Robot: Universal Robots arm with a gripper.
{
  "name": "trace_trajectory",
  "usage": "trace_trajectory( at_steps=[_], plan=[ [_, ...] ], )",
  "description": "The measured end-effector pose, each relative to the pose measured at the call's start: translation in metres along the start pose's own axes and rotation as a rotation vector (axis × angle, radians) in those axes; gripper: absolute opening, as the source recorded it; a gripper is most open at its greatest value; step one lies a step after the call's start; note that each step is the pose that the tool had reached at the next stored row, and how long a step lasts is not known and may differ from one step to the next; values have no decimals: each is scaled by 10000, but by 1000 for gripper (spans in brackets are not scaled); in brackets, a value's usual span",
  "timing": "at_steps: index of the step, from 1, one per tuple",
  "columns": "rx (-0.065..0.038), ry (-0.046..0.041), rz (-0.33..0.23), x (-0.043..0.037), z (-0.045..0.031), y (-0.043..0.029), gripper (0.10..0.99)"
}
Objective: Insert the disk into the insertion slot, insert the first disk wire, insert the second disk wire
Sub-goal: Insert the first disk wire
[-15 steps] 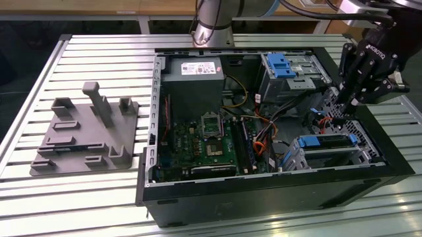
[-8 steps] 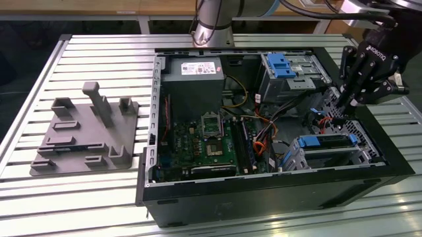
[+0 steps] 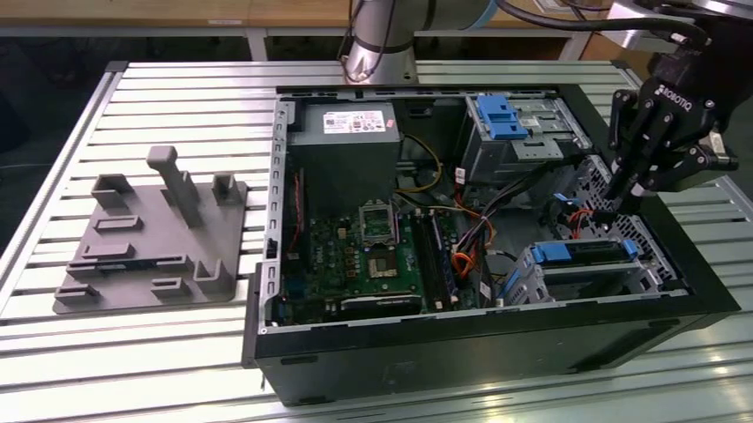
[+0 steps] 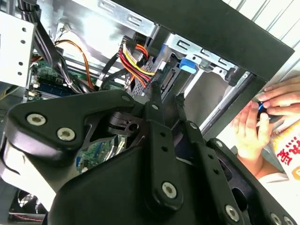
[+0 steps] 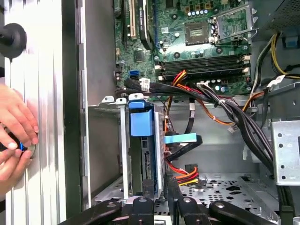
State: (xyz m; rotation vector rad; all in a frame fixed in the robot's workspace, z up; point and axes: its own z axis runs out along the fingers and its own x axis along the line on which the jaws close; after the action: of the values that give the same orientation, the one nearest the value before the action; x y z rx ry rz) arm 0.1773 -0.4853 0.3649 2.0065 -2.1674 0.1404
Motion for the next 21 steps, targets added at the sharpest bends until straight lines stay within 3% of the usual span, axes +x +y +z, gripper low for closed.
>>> trace_trajectory(
  at_steps=[14, 21],
  plan=[
    [16, 76, 6, -19, 92, -5, 267],
    [186, 60, 55, -24, 116, -7, 267]
  ],
)
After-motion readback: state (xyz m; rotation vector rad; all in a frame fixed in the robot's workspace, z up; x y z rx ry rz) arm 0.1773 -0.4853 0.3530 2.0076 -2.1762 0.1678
